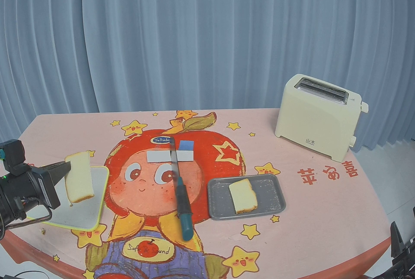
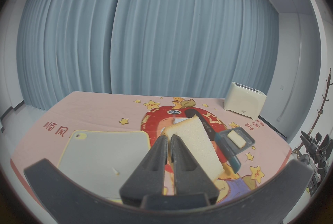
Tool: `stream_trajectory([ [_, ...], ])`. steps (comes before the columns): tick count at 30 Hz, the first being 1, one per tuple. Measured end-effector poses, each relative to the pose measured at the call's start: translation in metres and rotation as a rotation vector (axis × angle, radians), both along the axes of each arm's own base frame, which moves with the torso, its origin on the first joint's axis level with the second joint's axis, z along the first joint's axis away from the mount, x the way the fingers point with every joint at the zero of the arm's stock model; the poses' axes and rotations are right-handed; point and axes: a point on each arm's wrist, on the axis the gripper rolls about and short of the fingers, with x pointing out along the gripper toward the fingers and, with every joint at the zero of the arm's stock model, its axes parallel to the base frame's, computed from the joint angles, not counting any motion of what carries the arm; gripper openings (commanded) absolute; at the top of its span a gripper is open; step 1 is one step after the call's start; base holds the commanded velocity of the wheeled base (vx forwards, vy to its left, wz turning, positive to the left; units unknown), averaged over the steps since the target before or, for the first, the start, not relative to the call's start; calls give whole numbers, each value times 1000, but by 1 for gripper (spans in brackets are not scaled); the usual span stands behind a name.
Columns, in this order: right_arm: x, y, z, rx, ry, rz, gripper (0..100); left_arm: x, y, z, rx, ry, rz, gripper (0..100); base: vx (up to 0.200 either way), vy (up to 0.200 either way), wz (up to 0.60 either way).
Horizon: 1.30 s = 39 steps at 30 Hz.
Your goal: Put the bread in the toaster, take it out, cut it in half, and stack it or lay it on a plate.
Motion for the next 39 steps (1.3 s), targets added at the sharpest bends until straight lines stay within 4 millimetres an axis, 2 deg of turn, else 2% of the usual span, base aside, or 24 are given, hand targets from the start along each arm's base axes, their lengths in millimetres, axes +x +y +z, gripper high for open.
stream_trajectory([
  [16,0,0,0,0,0,0,100,-3,-10,9,-47,-18,-160,0,0,0,0],
  [22,0,0,0,0,0,0,100,13,-23,16,-40,3,-204,0,0,0,0],
  [27,0,0,0,0,0,0,100,36,-47,19,-17,43,-251,0,0,0,0],
  [33,0,0,0,0,0,0,100,64,-90,14,43,91,-278,0,0,0,0],
  [39,0,0,0,0,1,0,100,84,-128,6,39,137,-277,0,0,0,0],
])
